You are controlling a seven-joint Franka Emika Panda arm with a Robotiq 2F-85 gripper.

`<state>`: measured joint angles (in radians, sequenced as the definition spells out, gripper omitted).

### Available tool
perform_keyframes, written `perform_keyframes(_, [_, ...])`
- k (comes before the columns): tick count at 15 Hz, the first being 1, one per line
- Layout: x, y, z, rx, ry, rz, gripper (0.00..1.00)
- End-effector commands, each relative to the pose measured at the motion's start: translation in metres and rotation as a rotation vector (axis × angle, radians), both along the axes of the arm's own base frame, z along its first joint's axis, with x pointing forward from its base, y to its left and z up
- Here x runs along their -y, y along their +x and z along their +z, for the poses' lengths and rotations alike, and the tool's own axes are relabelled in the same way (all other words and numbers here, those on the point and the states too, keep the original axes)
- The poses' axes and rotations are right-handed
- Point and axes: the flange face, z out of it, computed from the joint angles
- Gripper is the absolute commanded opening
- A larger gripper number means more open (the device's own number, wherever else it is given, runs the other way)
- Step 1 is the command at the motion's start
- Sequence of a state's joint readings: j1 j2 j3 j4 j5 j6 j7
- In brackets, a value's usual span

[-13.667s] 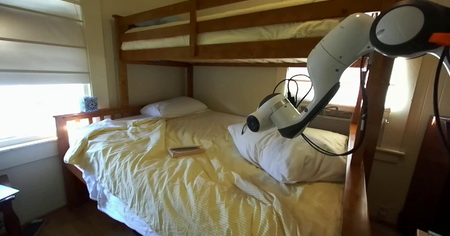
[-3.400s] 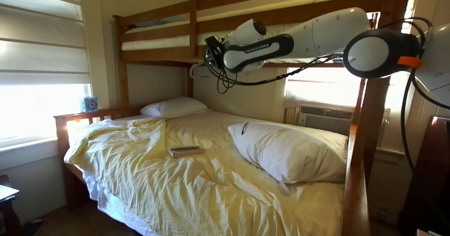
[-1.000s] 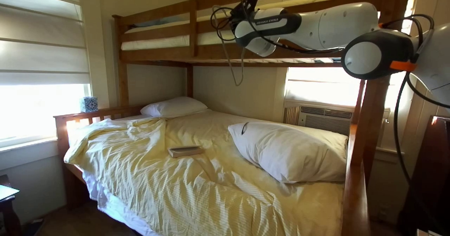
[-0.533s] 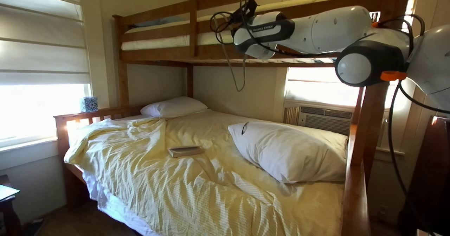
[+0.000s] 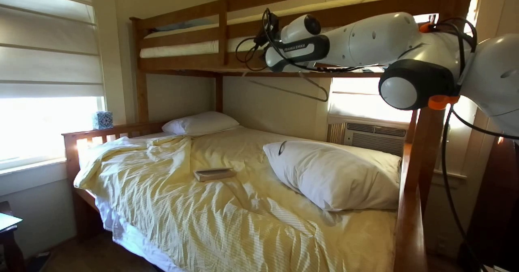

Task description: Hang the coat hanger on the hook

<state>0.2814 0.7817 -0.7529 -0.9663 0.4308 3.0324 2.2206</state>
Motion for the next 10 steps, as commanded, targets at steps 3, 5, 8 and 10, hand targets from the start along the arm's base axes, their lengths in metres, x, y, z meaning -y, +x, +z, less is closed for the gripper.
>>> perform_keyframes(3, [-0.02,0.011,-0.022,-0.313,-0.048,0.045,0.94])
perform_keyframes(5, [-0.024,0.014,-0.036,-0.427,-0.041,0.08,1.0])
perform_keyframes(8, [-0.019,0.018,-0.064,-0.605,-0.05,0.119,1.0])
perform_keyframes(10, [-0.008,0.02,-0.085,-0.733,-0.071,0.109,1.0])
